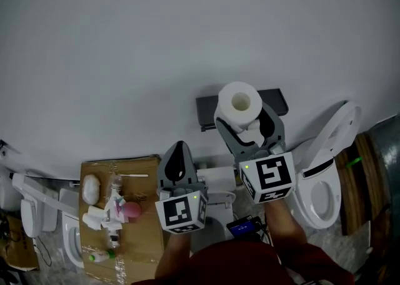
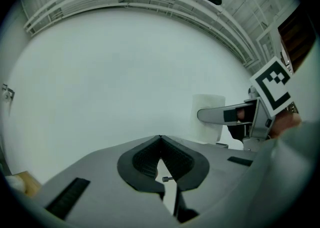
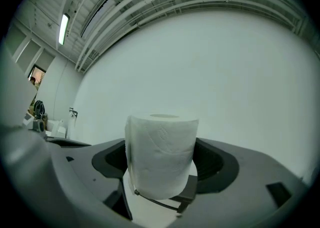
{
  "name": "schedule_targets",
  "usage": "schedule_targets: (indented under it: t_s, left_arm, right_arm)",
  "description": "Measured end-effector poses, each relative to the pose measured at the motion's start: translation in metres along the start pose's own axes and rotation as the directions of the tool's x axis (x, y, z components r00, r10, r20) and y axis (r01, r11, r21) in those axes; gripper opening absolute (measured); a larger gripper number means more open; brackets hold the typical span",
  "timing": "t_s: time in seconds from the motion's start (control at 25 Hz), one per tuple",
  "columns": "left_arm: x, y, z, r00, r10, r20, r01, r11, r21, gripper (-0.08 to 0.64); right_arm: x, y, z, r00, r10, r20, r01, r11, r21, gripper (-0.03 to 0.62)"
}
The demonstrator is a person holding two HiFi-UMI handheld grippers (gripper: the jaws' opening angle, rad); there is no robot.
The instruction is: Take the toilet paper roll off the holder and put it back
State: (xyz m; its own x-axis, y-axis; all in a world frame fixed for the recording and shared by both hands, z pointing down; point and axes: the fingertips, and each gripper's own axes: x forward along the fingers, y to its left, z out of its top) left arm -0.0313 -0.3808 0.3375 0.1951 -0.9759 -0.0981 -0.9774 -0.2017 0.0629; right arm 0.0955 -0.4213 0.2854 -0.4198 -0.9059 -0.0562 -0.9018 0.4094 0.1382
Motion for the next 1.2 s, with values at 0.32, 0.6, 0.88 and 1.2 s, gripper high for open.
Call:
schedule_targets:
  t_s: [0.32,0.6,0.88,1.2]
  left_arm:
    - [-0.01,-0.006,0.0,1.0,0.004,0.013,-0.004,1.0,0.025,0.006]
    - [-0.023,-0.012,-0.006,1.0,0.007,0.022,-0.008,0.999,0.053,0.005]
    - [-0.026,-0.02,-0.016,1.0,-0.018,0.016,0.017,0.998,0.062,0.005]
    - [-0.024,-0.018,-0.022,1.0,-0.002,-0.007,0.002,0.999,0.042,0.005]
  right_arm:
    - [-0.048,0.01,-0.042,0.997,0.0,-0.073,0.002,0.999,0.032,0.393]
    - [-0.059,0.022,-0.108,0.987,0.005,-0.163,0.006,0.998,0.065,0.393]
    - [-0.061,0.024,-0.117,0.985,0.013,-0.173,0.0,0.997,0.075,0.393]
    - [-0.059,0.023,-0.111,0.987,0.01,-0.16,0.002,0.997,0.073,0.393]
